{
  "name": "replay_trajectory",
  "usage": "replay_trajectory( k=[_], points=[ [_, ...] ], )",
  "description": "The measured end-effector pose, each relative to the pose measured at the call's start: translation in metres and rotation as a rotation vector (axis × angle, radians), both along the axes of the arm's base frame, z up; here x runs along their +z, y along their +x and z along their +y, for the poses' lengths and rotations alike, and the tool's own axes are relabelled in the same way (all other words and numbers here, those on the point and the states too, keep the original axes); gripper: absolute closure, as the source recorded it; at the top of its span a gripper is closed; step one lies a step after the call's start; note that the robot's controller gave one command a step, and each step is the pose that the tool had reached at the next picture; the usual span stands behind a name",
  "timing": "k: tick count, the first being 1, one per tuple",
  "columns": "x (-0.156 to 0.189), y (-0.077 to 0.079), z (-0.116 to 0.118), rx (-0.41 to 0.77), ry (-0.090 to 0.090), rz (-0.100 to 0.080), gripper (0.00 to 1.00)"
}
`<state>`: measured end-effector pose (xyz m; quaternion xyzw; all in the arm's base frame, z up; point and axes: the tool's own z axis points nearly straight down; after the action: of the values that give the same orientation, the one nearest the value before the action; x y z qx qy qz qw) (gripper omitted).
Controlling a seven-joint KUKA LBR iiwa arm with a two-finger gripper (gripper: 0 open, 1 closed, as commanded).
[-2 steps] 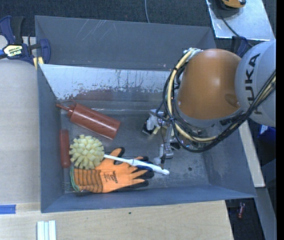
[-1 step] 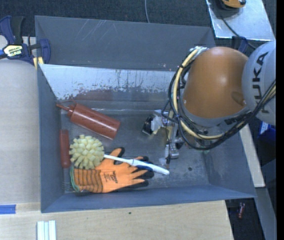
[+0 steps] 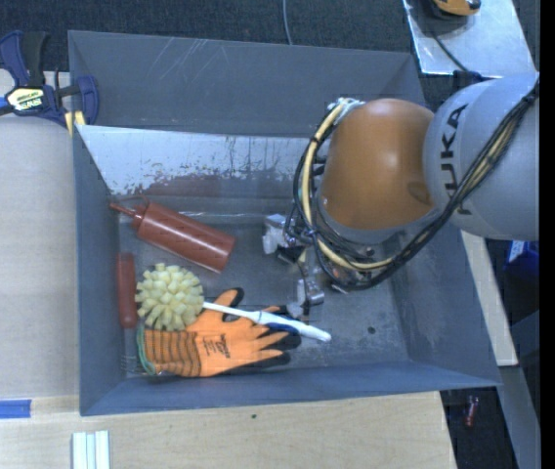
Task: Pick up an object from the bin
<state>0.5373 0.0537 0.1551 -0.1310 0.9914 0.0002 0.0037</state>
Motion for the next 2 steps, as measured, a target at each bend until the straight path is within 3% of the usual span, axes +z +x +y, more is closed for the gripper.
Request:
replay_trajectory(
  k=[1, 2],
  points=[
    [-0.031, -0.033, 0.032, 0.093, -0.002, -0.011, 0.0],
    [-0.067, -0.044, 0.037, 0.233, -0.003, -0.007, 0.0]
  ],
)
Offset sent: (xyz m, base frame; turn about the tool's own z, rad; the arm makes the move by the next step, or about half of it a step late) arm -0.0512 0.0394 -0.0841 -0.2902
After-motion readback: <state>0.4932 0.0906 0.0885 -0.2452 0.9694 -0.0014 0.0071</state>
